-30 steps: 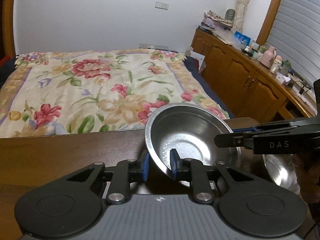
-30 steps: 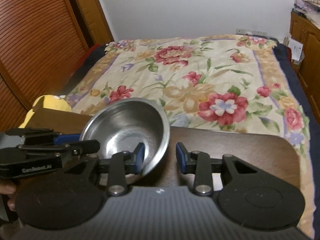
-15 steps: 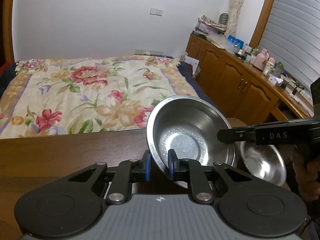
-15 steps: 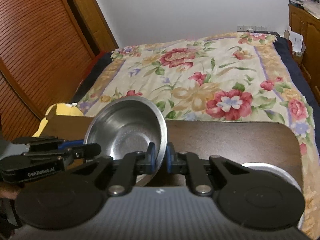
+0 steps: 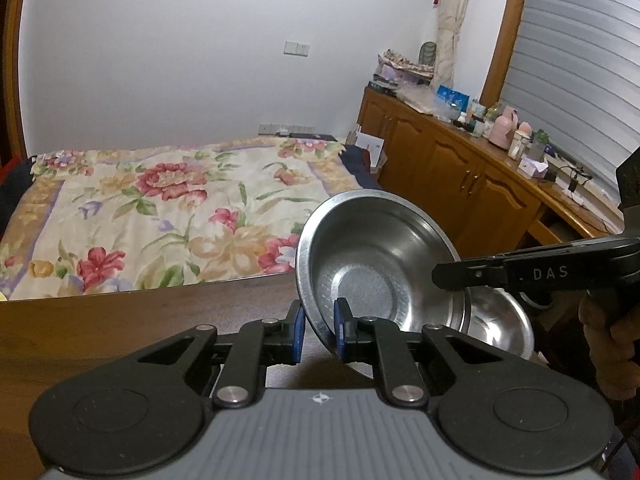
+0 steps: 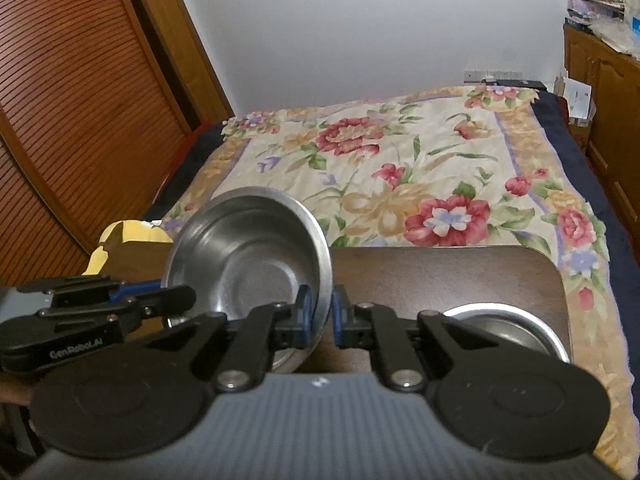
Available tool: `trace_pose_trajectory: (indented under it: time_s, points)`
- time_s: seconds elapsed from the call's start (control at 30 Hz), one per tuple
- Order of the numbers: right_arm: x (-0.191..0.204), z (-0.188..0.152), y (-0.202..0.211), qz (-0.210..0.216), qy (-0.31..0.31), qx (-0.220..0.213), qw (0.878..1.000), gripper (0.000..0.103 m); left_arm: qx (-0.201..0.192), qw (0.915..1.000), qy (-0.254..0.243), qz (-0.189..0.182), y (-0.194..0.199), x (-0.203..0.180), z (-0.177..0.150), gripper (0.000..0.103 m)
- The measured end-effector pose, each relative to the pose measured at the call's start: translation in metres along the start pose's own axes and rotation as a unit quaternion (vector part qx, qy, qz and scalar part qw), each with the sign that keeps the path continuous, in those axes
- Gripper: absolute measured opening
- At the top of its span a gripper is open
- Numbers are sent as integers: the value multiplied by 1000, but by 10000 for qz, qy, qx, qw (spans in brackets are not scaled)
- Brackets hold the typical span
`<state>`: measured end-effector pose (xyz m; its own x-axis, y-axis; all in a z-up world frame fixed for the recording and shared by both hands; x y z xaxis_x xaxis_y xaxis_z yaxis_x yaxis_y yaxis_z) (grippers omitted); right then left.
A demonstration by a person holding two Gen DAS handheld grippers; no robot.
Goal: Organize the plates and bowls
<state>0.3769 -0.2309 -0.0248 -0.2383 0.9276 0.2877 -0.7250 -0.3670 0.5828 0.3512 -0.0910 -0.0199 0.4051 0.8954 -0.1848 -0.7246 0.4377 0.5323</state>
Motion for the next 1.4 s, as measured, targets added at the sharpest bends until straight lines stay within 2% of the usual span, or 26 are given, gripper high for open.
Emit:
trace_pose_trajectory:
  time_s: [1.03,1.4]
  points:
    - [19,-26,79,-175,95,-456,9988,12,-325,9983,-409,-245,82,-45,-21,16]
    - [16,-52,89,-159,49,-408,9990,12,-223,9987,-254,-393,92,-52,-51,16]
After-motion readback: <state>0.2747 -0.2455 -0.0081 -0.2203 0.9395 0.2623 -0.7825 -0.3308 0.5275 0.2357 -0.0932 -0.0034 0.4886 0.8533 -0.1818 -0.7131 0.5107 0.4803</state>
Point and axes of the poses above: each gripper's, at about its wrist camera, not at the fingertips, and y roughly against the way its jaws point, x to its left, z to its top, the point moved 6 cm from there along -y, roughly the way its jaws point, and after that the axes turned 4 degrees about -x, right-handed, at the moved point
